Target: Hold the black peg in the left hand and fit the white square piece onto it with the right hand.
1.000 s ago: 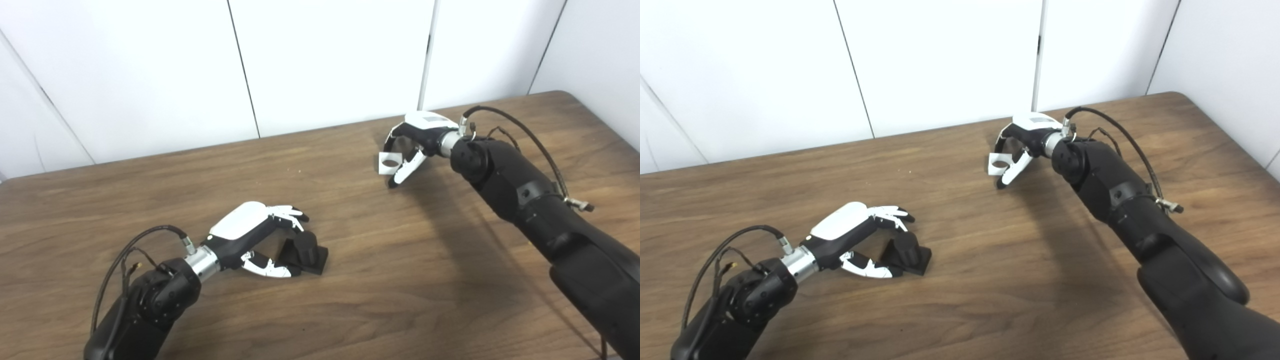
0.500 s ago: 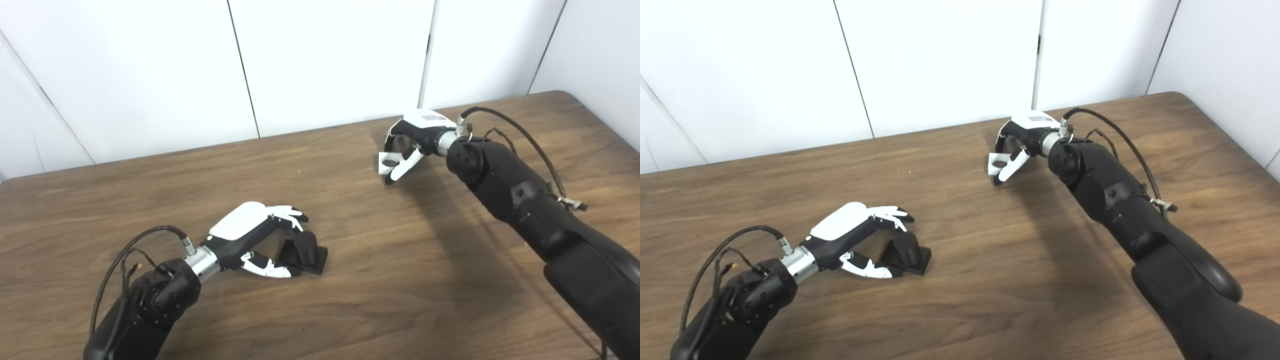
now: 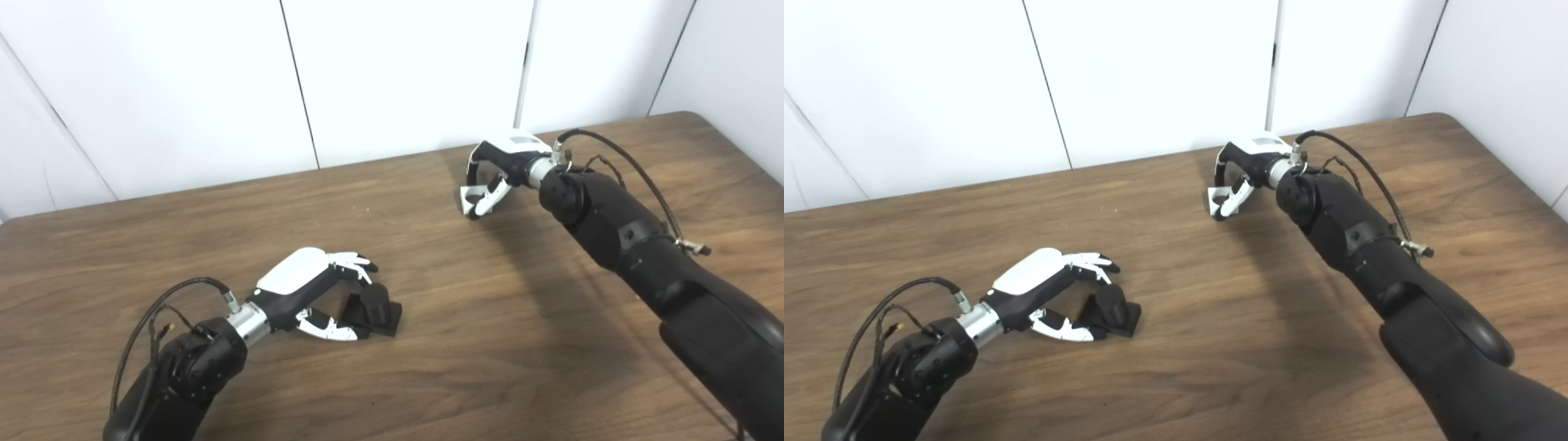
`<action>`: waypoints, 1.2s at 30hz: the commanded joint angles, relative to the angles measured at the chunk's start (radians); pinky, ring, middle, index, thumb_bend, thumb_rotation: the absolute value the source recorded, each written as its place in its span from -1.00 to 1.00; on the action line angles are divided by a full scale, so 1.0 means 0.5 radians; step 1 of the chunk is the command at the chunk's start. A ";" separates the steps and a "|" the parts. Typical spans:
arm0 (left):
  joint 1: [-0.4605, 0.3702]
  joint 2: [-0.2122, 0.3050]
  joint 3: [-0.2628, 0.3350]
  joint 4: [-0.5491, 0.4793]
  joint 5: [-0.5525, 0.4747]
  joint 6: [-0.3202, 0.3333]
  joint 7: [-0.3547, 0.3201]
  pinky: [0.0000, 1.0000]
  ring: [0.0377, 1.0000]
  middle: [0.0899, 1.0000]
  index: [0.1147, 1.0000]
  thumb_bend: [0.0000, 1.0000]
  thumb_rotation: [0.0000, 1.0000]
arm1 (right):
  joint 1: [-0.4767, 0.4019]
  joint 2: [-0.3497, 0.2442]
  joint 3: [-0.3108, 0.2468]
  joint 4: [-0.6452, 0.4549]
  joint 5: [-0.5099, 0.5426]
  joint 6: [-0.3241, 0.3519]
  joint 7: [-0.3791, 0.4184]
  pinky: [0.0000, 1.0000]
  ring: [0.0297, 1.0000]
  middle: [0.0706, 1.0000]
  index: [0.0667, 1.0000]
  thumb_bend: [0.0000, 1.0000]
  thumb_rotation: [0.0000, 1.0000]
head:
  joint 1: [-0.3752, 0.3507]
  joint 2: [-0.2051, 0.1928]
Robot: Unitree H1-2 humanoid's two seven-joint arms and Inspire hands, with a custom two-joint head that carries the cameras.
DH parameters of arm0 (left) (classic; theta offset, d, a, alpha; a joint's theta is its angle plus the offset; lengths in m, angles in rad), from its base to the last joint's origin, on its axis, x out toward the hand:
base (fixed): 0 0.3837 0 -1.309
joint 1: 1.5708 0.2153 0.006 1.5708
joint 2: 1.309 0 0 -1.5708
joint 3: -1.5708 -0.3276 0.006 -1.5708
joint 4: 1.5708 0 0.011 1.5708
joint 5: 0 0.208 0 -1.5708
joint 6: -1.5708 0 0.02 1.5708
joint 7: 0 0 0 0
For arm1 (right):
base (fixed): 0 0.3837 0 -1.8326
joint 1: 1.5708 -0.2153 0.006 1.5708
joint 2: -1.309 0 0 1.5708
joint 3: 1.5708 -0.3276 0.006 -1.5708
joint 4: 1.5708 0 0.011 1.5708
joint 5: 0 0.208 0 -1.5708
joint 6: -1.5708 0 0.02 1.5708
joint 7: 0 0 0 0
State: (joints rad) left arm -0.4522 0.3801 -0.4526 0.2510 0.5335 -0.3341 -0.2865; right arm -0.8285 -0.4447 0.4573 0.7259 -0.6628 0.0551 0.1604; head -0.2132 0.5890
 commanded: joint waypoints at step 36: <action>0.017 0.081 -0.025 0.026 0.056 0.050 -0.119 0.73 0.79 0.66 0.03 0.49 -0.55 | 0.195 -0.169 -0.152 -0.732 0.024 -0.104 0.137 0.71 0.66 0.52 -0.11 0.02 -0.72 | 0.002 0.029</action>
State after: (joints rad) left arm -0.4489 0.3827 -0.4512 0.2437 0.5317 -0.3359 -0.2890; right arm -0.6887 -0.5062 0.4072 0.4128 -0.6611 0.0226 0.2242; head -0.2148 0.6013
